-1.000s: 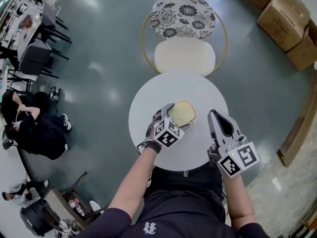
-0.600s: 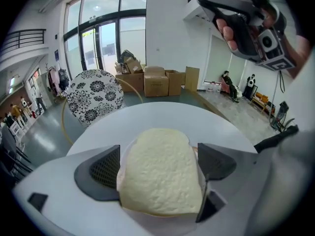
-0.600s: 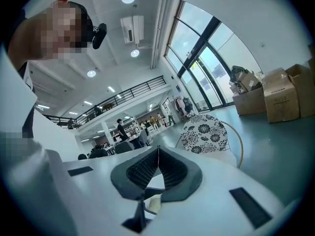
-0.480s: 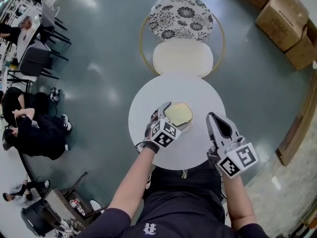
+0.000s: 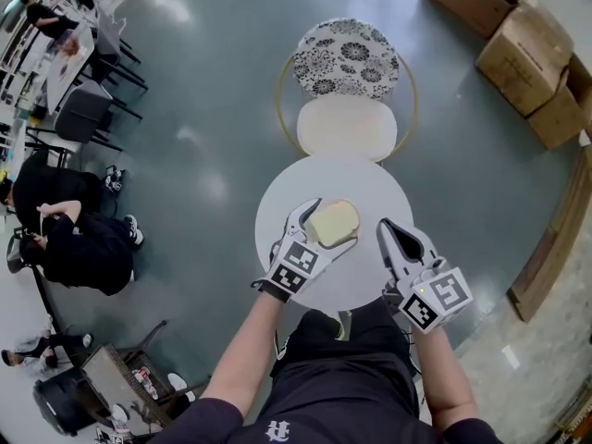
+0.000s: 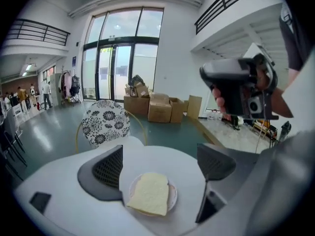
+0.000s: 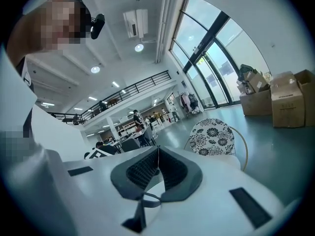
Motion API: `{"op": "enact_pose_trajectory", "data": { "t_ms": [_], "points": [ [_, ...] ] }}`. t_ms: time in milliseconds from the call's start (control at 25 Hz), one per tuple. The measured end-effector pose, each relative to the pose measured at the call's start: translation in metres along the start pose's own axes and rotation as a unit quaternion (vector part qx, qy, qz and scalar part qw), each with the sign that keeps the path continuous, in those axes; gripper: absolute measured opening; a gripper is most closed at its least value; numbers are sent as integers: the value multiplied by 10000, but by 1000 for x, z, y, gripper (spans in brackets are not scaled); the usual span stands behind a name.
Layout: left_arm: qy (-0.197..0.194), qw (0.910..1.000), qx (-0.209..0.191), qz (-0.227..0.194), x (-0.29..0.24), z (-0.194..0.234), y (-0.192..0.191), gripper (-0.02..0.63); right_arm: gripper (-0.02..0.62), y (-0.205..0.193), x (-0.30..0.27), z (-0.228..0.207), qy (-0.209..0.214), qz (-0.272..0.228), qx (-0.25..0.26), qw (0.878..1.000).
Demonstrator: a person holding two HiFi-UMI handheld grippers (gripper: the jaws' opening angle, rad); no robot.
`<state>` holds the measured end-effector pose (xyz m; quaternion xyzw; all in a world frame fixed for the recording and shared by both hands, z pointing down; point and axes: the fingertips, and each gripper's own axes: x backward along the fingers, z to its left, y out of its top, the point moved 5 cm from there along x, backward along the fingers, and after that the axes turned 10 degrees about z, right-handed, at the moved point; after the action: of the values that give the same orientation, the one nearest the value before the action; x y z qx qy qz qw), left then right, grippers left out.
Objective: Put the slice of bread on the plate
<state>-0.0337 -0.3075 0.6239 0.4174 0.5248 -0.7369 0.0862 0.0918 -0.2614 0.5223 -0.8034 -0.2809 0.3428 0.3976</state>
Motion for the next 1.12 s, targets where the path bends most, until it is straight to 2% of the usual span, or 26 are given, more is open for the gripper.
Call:
{"op": "enact_pose_trajectory", "data": {
  "t_ms": [160, 320, 560, 720, 1120],
  "points": [
    [9, 9988, -107, -470, 55, -20, 40, 470, 8, 28, 13, 26, 64, -88, 139, 9998],
    [11, 9960, -92, -890, 98, -37, 70, 382, 8, 51, 25, 49, 130, -206, 292, 9993],
    [247, 9820, 93, -1871, 167, -61, 114, 146, 8, 73, 41, 79, 247, -290, 510, 9980],
    [430, 9720, 129, -2307, 199, -71, 134, 10, 8, 83, 46, 98, 361, -327, 651, 9967],
    [615, 9635, 440, -2567, 233, -79, 152, 6, 8, 112, 52, 126, 496, -481, 999, 9926]
  ]
}}
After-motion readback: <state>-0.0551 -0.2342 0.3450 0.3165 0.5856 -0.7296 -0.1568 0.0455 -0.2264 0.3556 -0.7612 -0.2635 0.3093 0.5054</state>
